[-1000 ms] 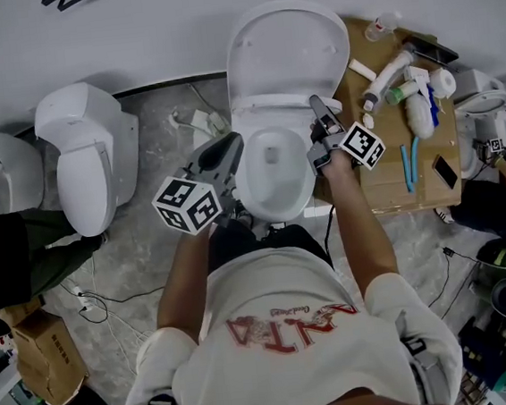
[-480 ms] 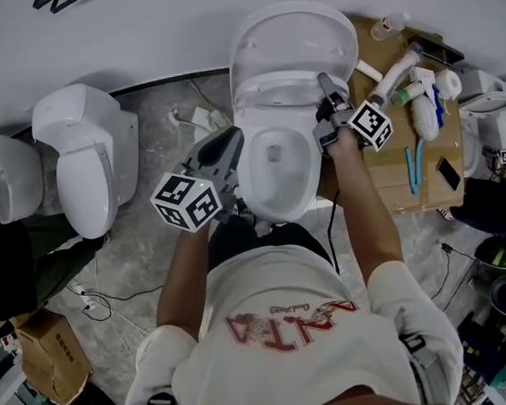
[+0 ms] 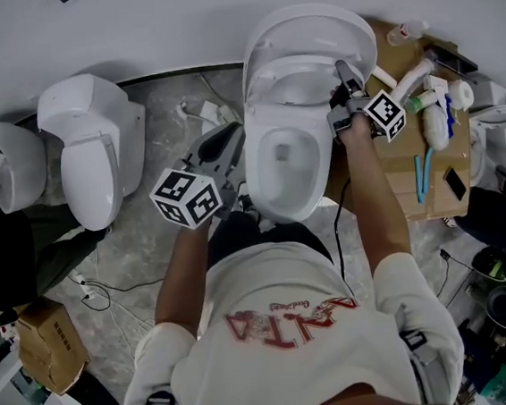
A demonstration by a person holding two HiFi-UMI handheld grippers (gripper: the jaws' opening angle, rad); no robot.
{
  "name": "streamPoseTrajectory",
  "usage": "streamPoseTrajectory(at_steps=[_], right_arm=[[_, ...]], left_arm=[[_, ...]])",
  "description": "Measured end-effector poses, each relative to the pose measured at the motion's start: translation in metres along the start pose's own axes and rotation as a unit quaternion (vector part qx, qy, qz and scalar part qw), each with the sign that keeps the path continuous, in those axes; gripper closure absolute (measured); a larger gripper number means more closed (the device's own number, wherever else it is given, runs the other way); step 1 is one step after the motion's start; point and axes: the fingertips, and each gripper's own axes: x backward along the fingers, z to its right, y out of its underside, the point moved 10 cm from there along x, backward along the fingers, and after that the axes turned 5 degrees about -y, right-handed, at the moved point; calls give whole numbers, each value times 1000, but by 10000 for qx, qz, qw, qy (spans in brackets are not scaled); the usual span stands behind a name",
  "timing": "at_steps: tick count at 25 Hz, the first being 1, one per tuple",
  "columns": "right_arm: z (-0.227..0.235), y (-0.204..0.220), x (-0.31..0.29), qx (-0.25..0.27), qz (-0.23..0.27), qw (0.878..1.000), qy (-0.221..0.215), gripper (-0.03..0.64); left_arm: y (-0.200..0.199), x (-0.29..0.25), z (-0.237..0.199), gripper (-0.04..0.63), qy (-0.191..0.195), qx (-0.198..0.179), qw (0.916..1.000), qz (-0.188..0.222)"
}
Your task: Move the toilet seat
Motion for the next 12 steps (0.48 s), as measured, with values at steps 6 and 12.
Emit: streamPoseTrajectory(at_steps=[6,12], right_arm=[[4,-6,-10,-24,58,10000,2,436],[6,-12,-17,-51,-31,10000,-6,436]], left_arm=[[-4,4,-7,563,-88,-1,10000,-2],[-5,8,-6,563,-118,-19,9999,-18]])
